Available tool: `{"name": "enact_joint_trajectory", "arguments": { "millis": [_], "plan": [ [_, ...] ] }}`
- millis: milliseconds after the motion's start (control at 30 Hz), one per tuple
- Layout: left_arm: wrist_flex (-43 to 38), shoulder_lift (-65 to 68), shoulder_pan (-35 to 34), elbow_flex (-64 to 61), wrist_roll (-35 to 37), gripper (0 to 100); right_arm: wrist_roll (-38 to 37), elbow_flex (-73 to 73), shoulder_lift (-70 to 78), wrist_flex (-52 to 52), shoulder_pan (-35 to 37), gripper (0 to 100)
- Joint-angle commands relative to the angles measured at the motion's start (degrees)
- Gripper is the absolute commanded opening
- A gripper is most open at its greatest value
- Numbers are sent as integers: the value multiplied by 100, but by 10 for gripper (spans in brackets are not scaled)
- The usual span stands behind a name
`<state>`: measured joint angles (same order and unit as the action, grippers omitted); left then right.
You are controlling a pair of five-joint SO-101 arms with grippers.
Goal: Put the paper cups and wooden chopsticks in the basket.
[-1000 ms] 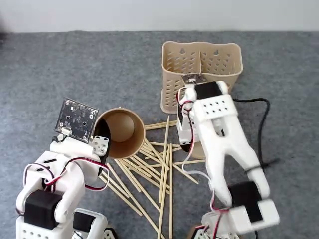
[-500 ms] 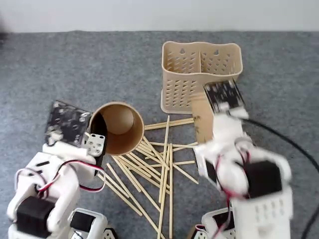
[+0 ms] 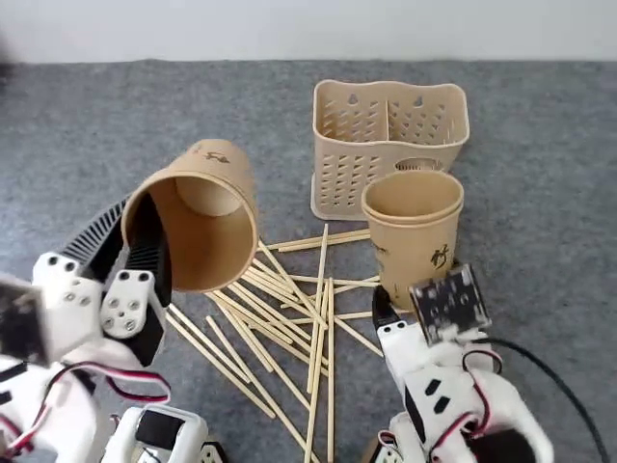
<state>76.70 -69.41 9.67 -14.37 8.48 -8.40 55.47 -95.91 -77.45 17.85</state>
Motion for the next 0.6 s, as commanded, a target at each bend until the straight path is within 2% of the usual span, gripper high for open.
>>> {"name": "enact_joint_trajectory", "arguments": {
  "millis": [0,100,267,467,567],
  "plan": [
    [-264,79,141,295,255,13,-246,615,-787,725,-31,225],
    [-273,79,633,321,545,13,-369,976,-813,1112,-40,224],
    [-281,79,1459,743,598,13,-369,1240,-804,1578,-22,225],
    [-404,88,1749,1007,580,13,-378,1319,-804,2114,13,225],
    [-554,88,1767,1007,580,13,-607,1319,-804,2325,365,224]
  ]
}}
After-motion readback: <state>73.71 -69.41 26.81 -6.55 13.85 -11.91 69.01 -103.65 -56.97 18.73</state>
